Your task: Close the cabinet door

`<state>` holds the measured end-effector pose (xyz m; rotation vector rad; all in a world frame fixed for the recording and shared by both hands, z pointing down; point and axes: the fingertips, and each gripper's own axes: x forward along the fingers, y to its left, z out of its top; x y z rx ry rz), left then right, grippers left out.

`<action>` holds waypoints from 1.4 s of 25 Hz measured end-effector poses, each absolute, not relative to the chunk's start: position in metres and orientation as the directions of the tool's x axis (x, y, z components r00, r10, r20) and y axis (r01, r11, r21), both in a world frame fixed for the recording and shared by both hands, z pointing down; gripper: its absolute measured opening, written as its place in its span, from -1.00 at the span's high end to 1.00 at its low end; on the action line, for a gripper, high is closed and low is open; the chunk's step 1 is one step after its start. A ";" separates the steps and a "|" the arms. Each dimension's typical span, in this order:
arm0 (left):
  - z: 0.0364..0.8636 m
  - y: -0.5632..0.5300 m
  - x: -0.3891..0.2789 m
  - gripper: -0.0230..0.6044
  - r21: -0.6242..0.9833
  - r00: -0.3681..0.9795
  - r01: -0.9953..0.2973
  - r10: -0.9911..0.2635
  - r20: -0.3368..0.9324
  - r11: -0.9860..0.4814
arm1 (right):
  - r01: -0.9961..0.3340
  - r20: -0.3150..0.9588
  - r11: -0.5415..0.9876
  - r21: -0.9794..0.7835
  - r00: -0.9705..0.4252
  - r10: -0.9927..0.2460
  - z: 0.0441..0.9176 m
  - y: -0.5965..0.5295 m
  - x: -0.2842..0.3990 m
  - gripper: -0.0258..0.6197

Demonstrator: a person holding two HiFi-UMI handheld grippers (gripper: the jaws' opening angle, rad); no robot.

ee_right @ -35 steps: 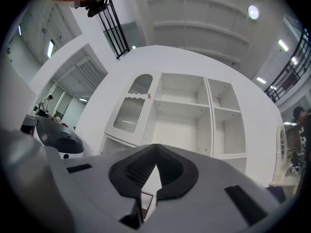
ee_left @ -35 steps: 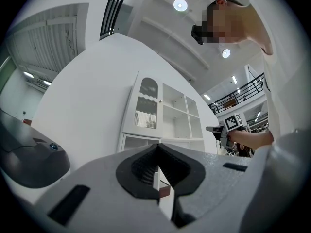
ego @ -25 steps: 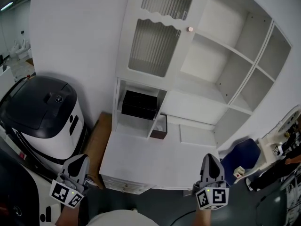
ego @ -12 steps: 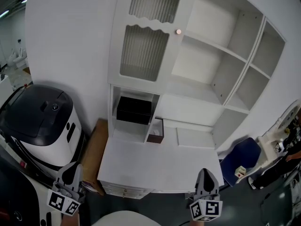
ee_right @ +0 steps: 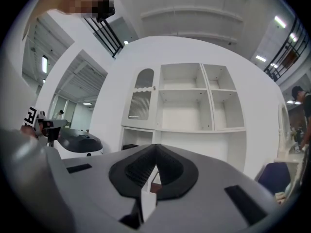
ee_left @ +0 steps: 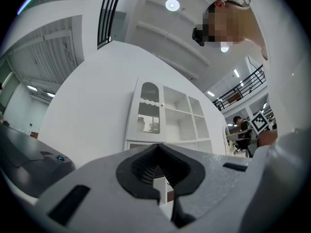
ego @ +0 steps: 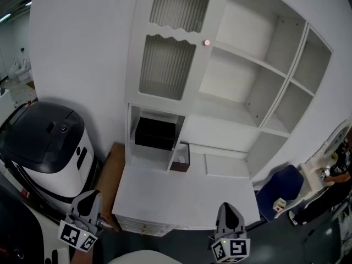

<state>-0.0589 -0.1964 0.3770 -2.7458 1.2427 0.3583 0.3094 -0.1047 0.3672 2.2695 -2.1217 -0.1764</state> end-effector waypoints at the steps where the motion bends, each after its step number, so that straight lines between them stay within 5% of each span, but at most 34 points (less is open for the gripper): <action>1: 0.378 -0.197 -0.056 0.92 -0.007 0.649 -0.743 -0.718 -0.251 -0.669 | -0.993 -0.061 -0.056 0.108 0.050 -0.997 0.368 -0.109 0.304 0.92; 15: 0.385 -0.199 -0.071 0.92 0.017 0.647 -0.746 -0.730 -0.220 -0.666 | -0.996 -0.077 0.037 0.082 -0.044 -0.996 0.371 -0.152 0.256 0.92; 35: 0.398 -0.200 -0.074 0.92 0.045 0.655 -0.736 -0.727 -0.206 -0.676 | -0.995 -0.057 -0.034 0.097 0.029 -0.998 0.379 -0.148 0.271 0.92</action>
